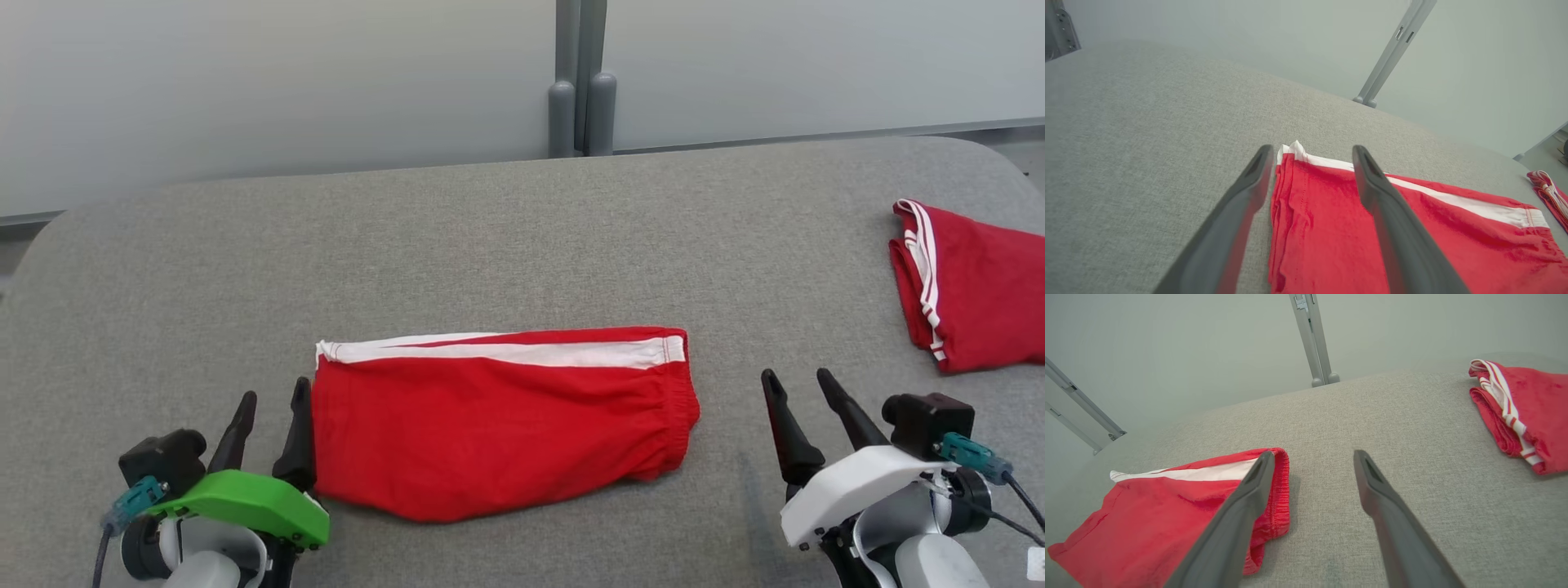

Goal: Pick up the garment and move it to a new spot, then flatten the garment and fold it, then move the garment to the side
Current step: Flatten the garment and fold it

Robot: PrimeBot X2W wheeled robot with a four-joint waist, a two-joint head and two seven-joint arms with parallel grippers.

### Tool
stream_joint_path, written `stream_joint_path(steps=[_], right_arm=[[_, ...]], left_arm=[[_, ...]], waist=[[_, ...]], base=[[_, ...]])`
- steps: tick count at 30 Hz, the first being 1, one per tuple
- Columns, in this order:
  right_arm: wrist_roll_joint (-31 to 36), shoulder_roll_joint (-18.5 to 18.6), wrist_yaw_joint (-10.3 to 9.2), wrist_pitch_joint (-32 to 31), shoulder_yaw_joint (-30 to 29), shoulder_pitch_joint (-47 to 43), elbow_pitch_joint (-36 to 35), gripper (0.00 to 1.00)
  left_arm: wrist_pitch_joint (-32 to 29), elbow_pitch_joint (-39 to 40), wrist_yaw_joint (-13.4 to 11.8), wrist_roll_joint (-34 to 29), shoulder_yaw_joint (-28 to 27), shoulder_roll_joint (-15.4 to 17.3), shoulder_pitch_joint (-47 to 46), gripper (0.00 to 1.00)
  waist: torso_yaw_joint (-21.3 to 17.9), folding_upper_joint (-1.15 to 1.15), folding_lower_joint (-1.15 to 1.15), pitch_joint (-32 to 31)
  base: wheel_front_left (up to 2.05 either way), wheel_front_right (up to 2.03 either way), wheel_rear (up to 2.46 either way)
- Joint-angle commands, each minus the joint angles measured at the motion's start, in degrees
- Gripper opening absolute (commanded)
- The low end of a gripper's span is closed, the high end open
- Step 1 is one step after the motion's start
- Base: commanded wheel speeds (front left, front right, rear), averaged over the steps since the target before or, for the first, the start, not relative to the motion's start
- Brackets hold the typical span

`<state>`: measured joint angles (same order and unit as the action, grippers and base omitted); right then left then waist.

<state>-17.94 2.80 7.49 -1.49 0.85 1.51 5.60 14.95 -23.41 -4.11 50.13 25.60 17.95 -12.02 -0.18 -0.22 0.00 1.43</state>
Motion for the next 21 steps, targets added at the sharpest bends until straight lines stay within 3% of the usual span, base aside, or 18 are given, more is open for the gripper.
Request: stream_joint_path(steps=[1,10,21], right_arm=[[-0.11,0.14,0.0,-0.74,0.44,0.13,0.8,1.0],[-1.01,0.15,0.0,-2.86,3.46,3.07,6.31,1.0],[-1.96,0.17,0.0,-2.08,1.43,7.35,21.47,1.0]], left_arm=[[0.21,2.58,-0.86,-1.63,-1.51,-0.24,2.37,1.0],[0.23,10.23,-1.95,-5.75,-4.47,-2.85,8.42,1.0],[0.18,11.88,-1.6,-7.23,-4.87,-3.93,9.94,1.0]], waist=[[1.23,0.22,0.0,-0.58],[5.45,0.22,0.0,-0.33],[10.19,0.22,0.0,0.15]], base=[[0.0,0.0,0.0],[0.0,0.0,0.0],[0.0,0.0,0.0]])
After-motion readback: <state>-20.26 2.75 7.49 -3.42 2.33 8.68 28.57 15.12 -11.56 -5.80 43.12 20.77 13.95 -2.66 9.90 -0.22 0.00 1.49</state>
